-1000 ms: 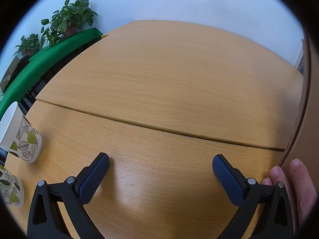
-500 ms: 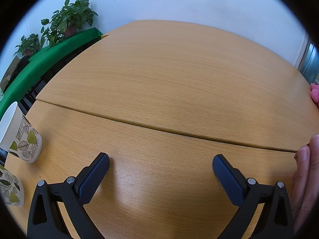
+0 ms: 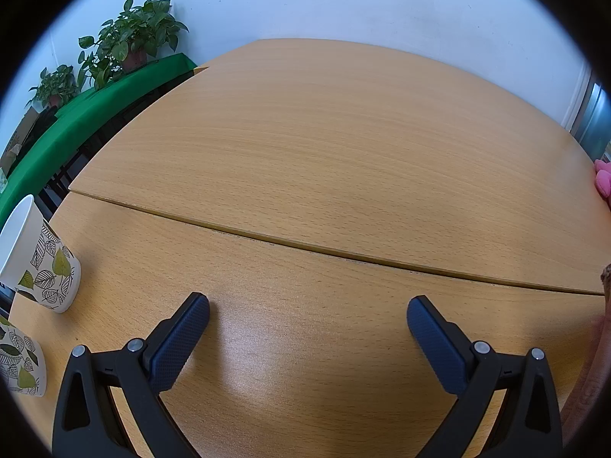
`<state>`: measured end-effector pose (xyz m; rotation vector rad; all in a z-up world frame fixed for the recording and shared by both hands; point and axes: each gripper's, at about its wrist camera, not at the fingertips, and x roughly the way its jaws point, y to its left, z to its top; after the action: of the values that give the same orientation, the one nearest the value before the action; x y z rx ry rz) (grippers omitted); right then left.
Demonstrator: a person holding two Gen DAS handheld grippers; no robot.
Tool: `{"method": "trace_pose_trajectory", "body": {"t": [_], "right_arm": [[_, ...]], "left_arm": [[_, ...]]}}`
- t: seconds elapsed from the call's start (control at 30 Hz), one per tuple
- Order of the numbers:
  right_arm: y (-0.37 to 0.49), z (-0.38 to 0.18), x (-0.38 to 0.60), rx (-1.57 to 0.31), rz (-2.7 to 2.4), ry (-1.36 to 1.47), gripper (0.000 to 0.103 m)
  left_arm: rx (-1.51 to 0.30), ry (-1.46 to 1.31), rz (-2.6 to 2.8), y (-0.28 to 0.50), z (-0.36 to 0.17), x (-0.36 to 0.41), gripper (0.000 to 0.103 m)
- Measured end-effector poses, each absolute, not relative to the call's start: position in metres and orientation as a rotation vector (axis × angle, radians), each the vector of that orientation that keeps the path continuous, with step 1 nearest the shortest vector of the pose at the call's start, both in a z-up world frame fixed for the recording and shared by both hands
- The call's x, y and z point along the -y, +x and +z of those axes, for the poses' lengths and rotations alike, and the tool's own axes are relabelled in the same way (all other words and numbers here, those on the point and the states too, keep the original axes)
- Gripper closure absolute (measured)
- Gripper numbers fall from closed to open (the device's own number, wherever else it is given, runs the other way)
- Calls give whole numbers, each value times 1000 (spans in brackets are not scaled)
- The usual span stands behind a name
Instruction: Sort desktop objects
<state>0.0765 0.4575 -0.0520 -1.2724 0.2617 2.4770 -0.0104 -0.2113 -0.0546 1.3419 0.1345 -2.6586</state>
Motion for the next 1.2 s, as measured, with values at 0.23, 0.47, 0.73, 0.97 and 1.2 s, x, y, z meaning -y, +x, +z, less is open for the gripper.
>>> {"method": "trace_pose_trajectory", "body": {"t": [0.23, 0.47, 0.73, 0.97, 1.2], "right_arm": [[77, -52, -458, -261, 2477, -1273, 0], [76, -52, -458, -262, 2475, -1273, 0], [77, -52, -457, -264, 2476, -1271, 0], [77, -51, -454, -262, 2476, -1271, 0], [77, -51, -454, -262, 2476, -1270, 0]], "left_arm": [[-135, 1342, -2659, -11, -55, 211, 0], [-134, 1342, -2659, -11, -55, 211, 0], [-134, 1343, -2659, -11, -55, 211, 0], [-134, 1342, -2659, -11, -55, 211, 0], [-134, 1343, -2659, -11, -55, 211, 0]]}}
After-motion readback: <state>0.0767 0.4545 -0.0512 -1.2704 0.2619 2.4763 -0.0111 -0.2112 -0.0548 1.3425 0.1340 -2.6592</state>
